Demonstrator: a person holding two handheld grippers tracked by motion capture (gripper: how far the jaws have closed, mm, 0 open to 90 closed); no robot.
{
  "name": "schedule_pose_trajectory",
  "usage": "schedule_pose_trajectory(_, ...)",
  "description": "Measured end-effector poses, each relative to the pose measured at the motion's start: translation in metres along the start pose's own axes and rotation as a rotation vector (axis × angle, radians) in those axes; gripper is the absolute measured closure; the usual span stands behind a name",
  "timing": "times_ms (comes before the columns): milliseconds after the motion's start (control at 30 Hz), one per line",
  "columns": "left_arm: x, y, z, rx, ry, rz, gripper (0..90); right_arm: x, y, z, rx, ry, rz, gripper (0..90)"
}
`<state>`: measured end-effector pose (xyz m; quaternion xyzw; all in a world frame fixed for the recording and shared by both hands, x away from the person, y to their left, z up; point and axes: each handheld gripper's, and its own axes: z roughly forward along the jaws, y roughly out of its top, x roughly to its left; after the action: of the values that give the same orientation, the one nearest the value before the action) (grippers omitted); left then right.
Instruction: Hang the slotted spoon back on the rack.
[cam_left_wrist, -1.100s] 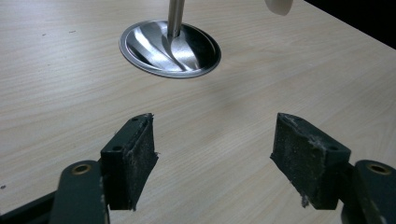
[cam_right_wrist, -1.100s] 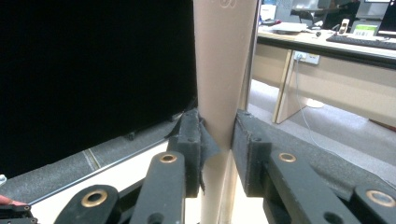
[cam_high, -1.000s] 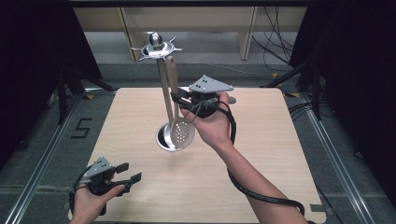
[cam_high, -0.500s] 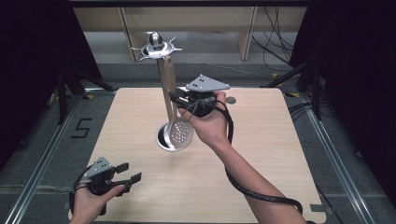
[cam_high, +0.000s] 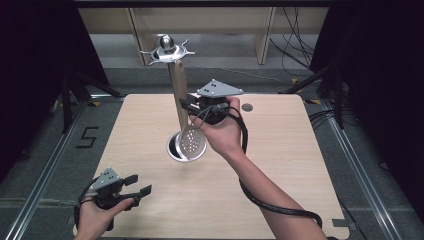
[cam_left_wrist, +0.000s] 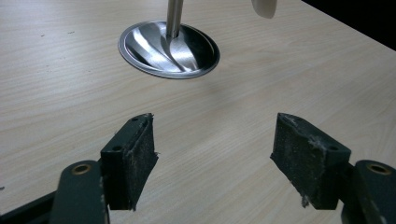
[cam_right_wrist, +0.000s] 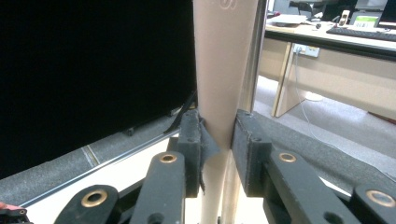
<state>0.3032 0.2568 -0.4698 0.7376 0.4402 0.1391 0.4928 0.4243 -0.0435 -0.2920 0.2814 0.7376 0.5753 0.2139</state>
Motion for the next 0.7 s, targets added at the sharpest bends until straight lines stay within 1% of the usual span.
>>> schedule_pose_trajectory(67, 0.0000, 0.0000, -0.0001, 0.000, 0.001, 0.000, 28.6, 0.0011, 0.0001, 0.0000, 0.004, -0.005, 0.014, 74.8)
schedule_pose_trajectory(133, 0.0000, 0.0000, -0.0001, -0.001, 0.000, 0.000, 28.6, 0.0008, 0.0006, 0.0004, 0.001, -0.014, 0.002, 74.8)
schedule_pose_trajectory(200, -0.0001, -0.0001, 0.0000, -0.003, 0.004, -0.001, 28.6, 0.0004, 0.0009, 0.0013, 0.003, -0.005, -0.006, 74.8)
schedule_pose_trajectory(333, 0.0000, -0.0001, 0.0003, -0.003, 0.002, -0.001, 28.6, 0.0011, 0.0013, 0.0016, 0.008, -0.008, 0.001, 74.8)
schedule_pose_trajectory(367, -0.0003, -0.0002, 0.0002, -0.002, 0.005, -0.004, 28.6, 0.0013, 0.0015, 0.0018, 0.010, -0.012, -0.002, 74.8)
schedule_pose_trajectory(400, -0.0004, -0.0002, 0.0002, -0.003, 0.005, -0.005, 28.6, 0.0024, 0.0016, 0.0015, 0.015, -0.020, 0.009, 74.8)
schedule_pose_trajectory(433, -0.0004, -0.0001, 0.0002, -0.003, 0.005, -0.005, 28.6, 0.0026, 0.0018, 0.0016, 0.017, -0.025, 0.009, 74.9)
schedule_pose_trajectory(500, -0.0003, -0.0001, 0.0002, -0.003, 0.005, -0.004, 28.6, 0.0022, 0.0022, 0.0019, 0.018, -0.022, 0.005, 74.9)
schedule_pose_trajectory(533, -0.0003, -0.0002, 0.0002, -0.002, 0.005, -0.005, 28.6, 0.0026, 0.0027, 0.0014, 0.029, -0.023, 0.012, 74.9)
schedule_pose_trajectory(567, -0.0002, -0.0002, 0.0003, -0.001, 0.004, -0.004, 28.6, 0.0016, 0.0030, 0.0024, 0.024, -0.015, -0.006, 74.9)
schedule_pose_trajectory(600, -0.0003, -0.0002, 0.0004, -0.002, 0.004, -0.005, 28.6, 0.0012, 0.0036, 0.0019, 0.029, -0.025, -0.015, 74.9)
schedule_pose_trajectory(633, -0.0003, -0.0001, 0.0006, -0.004, 0.001, -0.003, 28.6, 0.0018, 0.0038, 0.0018, 0.031, -0.025, -0.005, 74.9)
schedule_pose_trajectory(667, 0.0007, 0.0003, 0.0006, -0.003, -0.006, 0.015, 28.6, 0.0024, 0.0038, 0.0019, 0.035, -0.023, 0.010, 74.9)
schedule_pose_trajectory(700, 0.0003, 0.0001, 0.0002, 0.001, -0.002, 0.009, 28.6, 0.0024, 0.0040, 0.0019, 0.037, -0.024, 0.011, 74.9)
